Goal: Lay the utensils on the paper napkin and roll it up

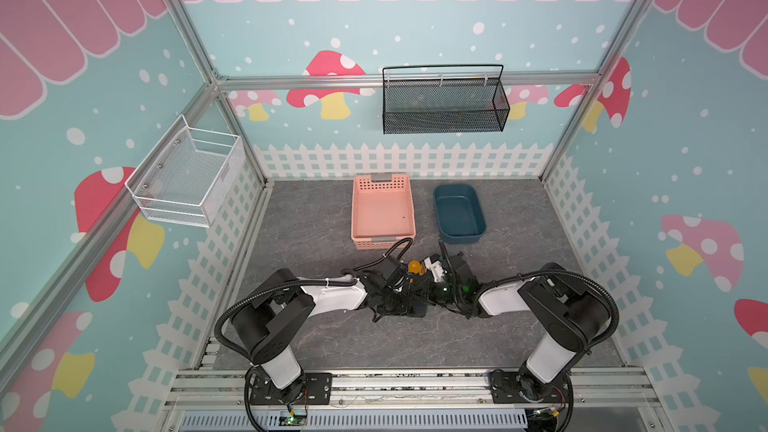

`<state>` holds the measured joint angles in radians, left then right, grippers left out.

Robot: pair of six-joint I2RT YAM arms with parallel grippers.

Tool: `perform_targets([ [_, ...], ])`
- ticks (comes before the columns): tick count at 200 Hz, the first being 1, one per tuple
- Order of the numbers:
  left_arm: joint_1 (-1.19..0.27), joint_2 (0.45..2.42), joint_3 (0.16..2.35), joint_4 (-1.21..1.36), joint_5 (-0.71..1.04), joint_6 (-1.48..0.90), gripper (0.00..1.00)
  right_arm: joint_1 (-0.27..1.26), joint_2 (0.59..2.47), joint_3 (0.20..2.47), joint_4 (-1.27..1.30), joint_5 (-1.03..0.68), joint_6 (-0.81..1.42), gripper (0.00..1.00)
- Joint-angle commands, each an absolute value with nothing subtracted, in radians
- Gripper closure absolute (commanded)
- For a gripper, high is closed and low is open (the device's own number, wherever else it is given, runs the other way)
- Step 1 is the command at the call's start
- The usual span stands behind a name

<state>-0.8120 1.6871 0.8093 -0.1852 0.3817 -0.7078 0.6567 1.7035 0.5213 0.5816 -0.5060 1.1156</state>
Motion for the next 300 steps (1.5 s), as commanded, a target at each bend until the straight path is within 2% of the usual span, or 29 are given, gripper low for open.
perform_targets([
  [1, -0.809, 1.697, 0.795, -0.176, 0.388, -0.725, 0.96, 0.666, 1.724, 0.498, 0.673, -0.505, 1.157, 0.99],
  [69, -0.810, 1.631, 0.772, -0.194, 0.369, -0.742, 0.96, 0.666, 1.684, 0.479, 0.693, -0.475, 1.162, 0.99],
  [138, -0.819, 1.672, 0.770, -0.191, 0.387, -0.750, 0.98, 0.666, 1.657, 0.474, 0.724, -0.463, 1.163, 0.99],
  [300, -0.825, 1.648, 0.775, -0.189, 0.379, -0.750, 0.97, 0.667, 1.805, 0.452, 0.868, -0.506, 1.184, 0.99],
])
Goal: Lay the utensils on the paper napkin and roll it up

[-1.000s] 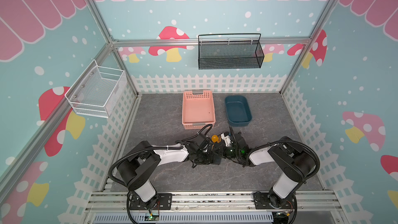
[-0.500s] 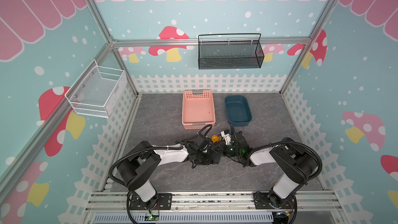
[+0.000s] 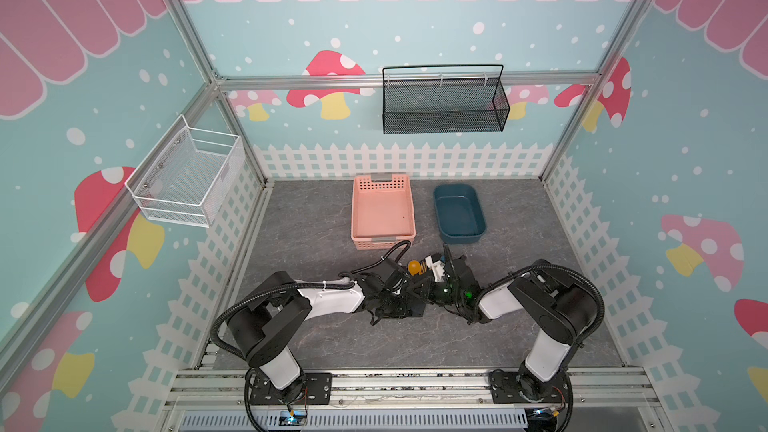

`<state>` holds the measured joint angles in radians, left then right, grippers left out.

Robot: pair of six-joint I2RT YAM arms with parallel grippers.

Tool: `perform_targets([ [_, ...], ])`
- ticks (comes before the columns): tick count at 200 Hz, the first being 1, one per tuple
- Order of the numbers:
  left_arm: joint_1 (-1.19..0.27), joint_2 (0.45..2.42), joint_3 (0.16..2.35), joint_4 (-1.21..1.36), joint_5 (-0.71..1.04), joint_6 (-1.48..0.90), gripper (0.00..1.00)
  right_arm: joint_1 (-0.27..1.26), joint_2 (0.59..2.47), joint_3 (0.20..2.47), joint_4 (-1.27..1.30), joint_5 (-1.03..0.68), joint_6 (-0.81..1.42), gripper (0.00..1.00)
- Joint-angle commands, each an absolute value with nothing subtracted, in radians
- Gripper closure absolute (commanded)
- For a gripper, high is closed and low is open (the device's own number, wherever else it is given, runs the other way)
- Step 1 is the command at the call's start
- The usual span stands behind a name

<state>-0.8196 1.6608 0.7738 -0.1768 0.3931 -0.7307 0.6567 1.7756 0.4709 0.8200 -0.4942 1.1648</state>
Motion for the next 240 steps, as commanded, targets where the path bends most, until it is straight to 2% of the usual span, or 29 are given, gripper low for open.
perform_targets([
  [1, -0.825, 1.645, 0.775, -0.189, 0.379, -0.750, 0.97, 0.666, 1.805, 0.451, 0.869, -0.506, 1.184, 0.99],
  [63, -0.802, 1.494, 0.809, -0.314, 0.279, -0.732, 0.96, 0.667, 1.815, 0.442, 0.878, -0.507, 1.184, 0.93],
  [96, -0.718, 1.453, 0.801, -0.366, 0.263, -0.693, 0.95, 0.666, 1.818, 0.440, 0.892, -0.516, 1.183, 0.88],
  [146, -0.633, 1.472, 0.808, -0.369, 0.309, -0.639, 0.93, 0.666, 1.827, 0.443, 0.918, -0.528, 1.190, 0.66],
  [170, -0.624, 1.509, 0.828, -0.363, 0.328, -0.627, 0.91, 0.666, 1.829, 0.442, 0.918, -0.528, 1.193, 0.61],
  [209, -0.622, 1.561, 0.855, -0.312, 0.375, -0.642, 0.87, 0.666, 1.830, 0.441, 0.918, -0.528, 1.196, 0.62],
  [240, -0.623, 1.605, 0.884, -0.268, 0.410, -0.663, 0.94, 0.667, 1.839, 0.443, 0.921, -0.534, 1.197, 0.74],
])
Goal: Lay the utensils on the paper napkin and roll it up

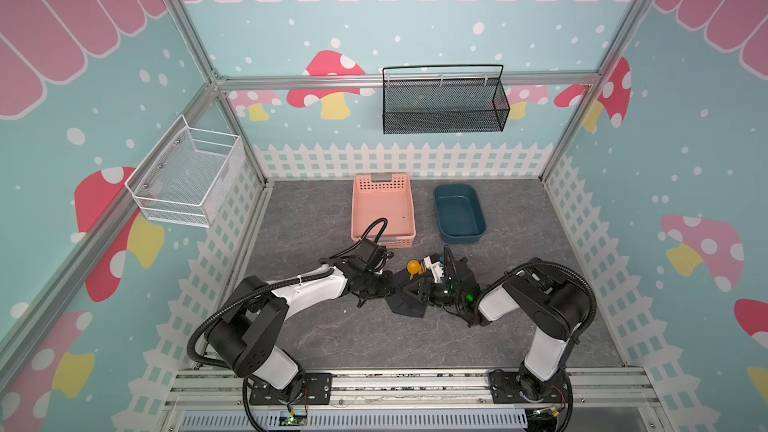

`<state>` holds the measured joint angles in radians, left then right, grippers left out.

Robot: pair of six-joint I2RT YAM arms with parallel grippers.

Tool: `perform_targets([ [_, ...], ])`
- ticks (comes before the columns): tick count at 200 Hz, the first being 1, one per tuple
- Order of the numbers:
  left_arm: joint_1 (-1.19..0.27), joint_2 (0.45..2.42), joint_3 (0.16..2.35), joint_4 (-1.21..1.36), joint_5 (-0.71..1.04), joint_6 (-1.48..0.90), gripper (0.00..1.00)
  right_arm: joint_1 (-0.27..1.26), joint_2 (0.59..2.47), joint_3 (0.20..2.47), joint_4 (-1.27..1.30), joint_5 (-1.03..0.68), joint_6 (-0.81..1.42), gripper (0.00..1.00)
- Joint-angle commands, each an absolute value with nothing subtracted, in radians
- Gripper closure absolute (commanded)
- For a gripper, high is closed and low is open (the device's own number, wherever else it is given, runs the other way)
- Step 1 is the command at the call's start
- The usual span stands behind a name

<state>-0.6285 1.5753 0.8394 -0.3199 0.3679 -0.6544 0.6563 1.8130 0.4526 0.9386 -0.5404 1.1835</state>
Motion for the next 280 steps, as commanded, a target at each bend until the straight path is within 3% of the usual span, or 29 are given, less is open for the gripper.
perform_targets([
  [1, -0.624, 1.607, 0.885, -0.268, 0.410, -0.663, 0.94, 0.667, 1.840, 0.443, 0.921, -0.534, 1.197, 0.75],
  [37, -0.627, 1.665, 0.929, -0.255, 0.416, -0.671, 0.98, 0.666, 1.849, 0.436, 0.923, -0.535, 1.202, 0.83],
  [148, -0.643, 1.809, 0.947, -0.249, 0.417, -0.659, 1.00, 0.667, 1.808, 0.430, 0.925, -0.543, 1.214, 0.85],
  [181, -0.644, 1.801, 0.931, -0.249, 0.411, -0.658, 1.00, 0.667, 1.657, 0.409, 0.820, -0.528, 1.192, 0.85],
  [231, -0.644, 1.804, 0.922, -0.243, 0.412, -0.658, 1.00, 0.657, 1.333, 0.408, 0.374, -0.413, 1.094, 0.87],
  [280, -0.649, 1.806, 0.917, -0.235, 0.413, -0.662, 1.00, 0.652, 1.253, 0.377, 0.339, -0.484, 1.096, 0.93],
])
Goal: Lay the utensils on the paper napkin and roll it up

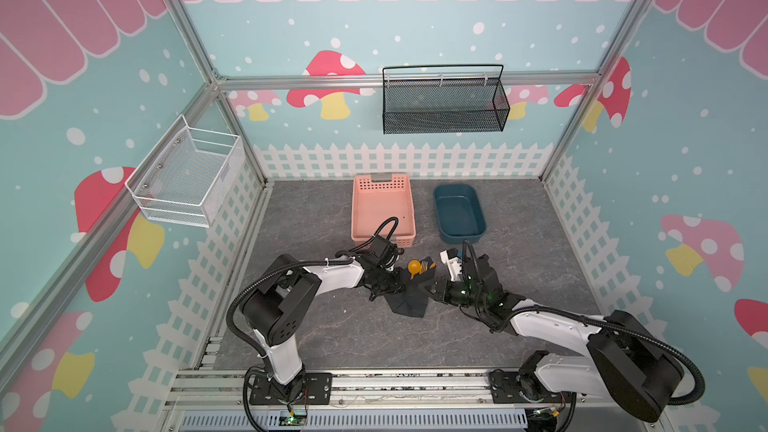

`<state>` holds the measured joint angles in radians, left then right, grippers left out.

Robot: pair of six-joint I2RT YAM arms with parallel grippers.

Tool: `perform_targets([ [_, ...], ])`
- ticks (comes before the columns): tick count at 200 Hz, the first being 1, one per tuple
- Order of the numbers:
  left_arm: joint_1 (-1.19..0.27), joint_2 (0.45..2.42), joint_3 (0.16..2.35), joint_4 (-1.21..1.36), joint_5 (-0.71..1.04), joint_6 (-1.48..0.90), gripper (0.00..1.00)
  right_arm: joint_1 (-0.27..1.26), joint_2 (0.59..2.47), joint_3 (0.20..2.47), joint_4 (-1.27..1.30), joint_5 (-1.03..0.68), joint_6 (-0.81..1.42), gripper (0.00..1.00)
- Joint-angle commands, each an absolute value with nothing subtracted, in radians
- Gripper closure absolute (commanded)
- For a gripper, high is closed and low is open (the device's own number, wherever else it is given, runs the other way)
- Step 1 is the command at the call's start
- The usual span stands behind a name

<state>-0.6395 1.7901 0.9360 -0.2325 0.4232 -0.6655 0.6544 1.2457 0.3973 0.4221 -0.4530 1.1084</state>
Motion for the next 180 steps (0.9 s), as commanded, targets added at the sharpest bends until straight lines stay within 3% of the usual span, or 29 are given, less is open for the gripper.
perform_targets([
  [1, -0.649, 1.806, 0.917, -0.235, 0.412, -0.663, 1.00, 0.651, 1.255, 0.377, 0.339, -0.488, 1.095, 0.93],
  [67, -0.661, 1.812, 0.928, -0.235, 0.409, -0.671, 1.00, 0.660, 1.436, 0.385, 0.479, -0.604, 1.091, 0.94],
  [139, -0.689, 1.789, 0.908, -0.218, 0.396, -0.707, 1.00, 0.652, 1.509, 0.354, 0.318, -0.521, 1.016, 0.95],
  [180, -0.719, 1.788, 0.897, -0.200, 0.384, -0.735, 1.00, 0.649, 1.449, 0.328, 0.236, -0.470, 1.011, 0.96],
])
